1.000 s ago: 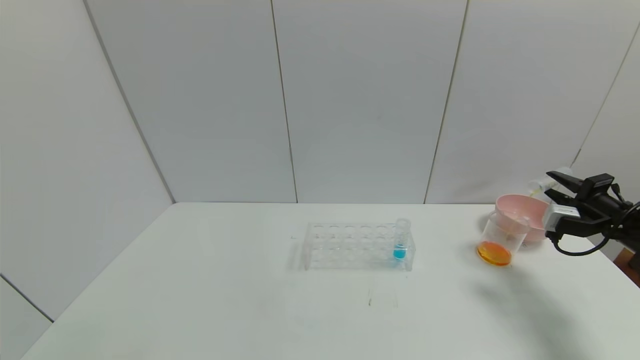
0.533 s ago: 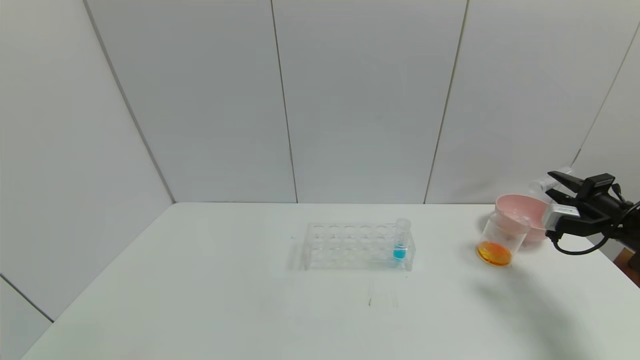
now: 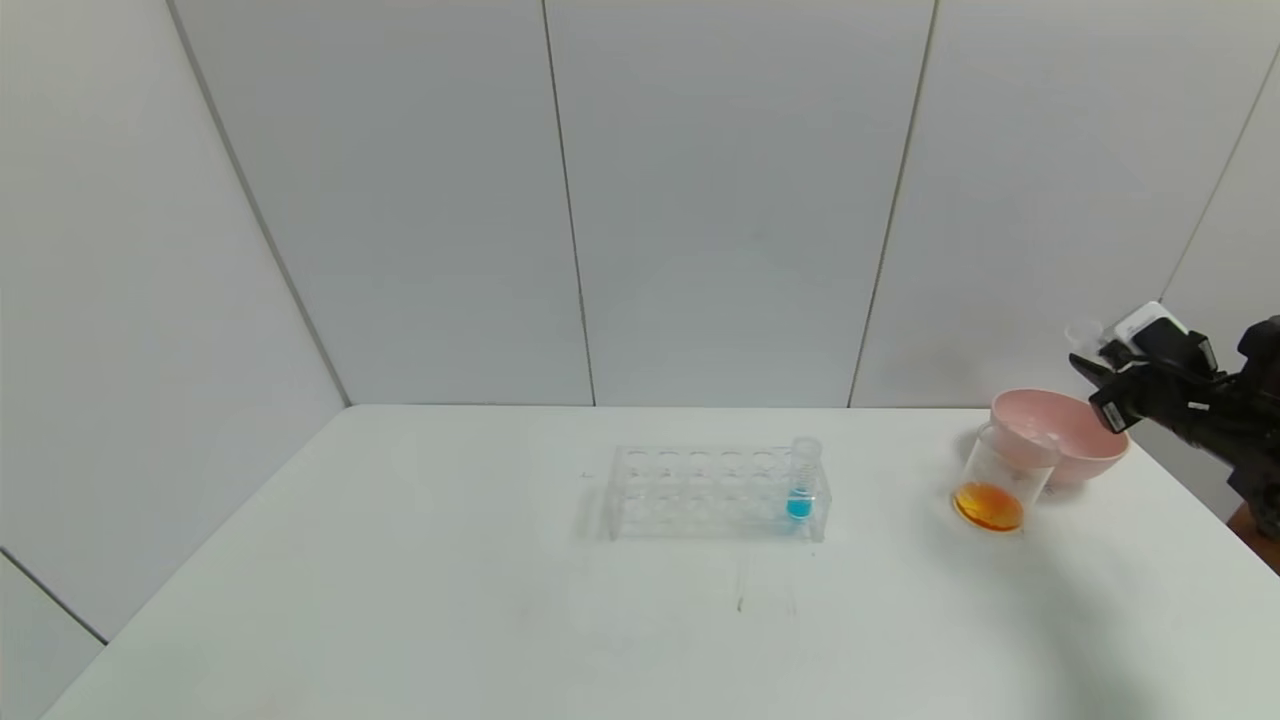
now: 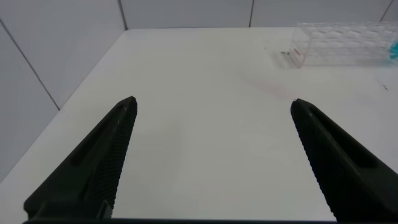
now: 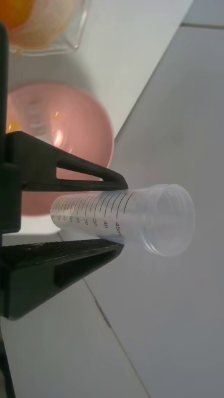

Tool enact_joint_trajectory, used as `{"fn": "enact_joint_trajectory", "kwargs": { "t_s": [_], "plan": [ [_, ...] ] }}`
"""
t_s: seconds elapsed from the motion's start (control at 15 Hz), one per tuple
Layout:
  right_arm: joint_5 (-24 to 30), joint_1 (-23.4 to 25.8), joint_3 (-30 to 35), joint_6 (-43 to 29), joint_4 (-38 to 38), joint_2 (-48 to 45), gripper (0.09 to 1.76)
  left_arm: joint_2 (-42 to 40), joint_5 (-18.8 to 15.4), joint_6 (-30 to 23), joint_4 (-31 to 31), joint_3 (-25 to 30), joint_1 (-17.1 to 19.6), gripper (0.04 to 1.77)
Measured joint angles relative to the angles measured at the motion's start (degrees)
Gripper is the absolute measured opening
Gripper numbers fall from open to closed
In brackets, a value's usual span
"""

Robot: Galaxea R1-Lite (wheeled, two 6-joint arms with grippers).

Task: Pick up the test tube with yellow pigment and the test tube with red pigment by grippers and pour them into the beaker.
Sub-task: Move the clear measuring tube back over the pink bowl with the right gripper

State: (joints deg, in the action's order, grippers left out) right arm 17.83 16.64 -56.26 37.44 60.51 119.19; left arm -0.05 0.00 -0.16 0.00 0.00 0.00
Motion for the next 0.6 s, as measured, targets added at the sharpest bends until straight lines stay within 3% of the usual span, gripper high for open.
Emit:
{"fn": "enact_joint_trajectory", "kwargs": {
  "t_s": [0.13,0.27,0.4,0.6],
  "plan": [
    [-1.17,-0.41,-1.23,-15.8,-0.82,0.85,0.52,0.0,0.0,0.0,0.0,0.0,-0.02,1.76],
    [-3.91,-0.57,-1.51,-26.03,-1.01,2.1,0.52,0.0,0.0,0.0,0.0,0.0,-0.02,1.76],
    [-6.68,-0.33,-1.58,-32.33,-1.06,3.55,0.52,0.0,0.0,0.0,0.0,0.0,0.0,1.76],
    [-7.06,0.11,-0.66,-33.5,-1.07,5.18,0.52,0.0,0.0,0.0,0.0,0.0,0.0,1.76]
  ]
}}
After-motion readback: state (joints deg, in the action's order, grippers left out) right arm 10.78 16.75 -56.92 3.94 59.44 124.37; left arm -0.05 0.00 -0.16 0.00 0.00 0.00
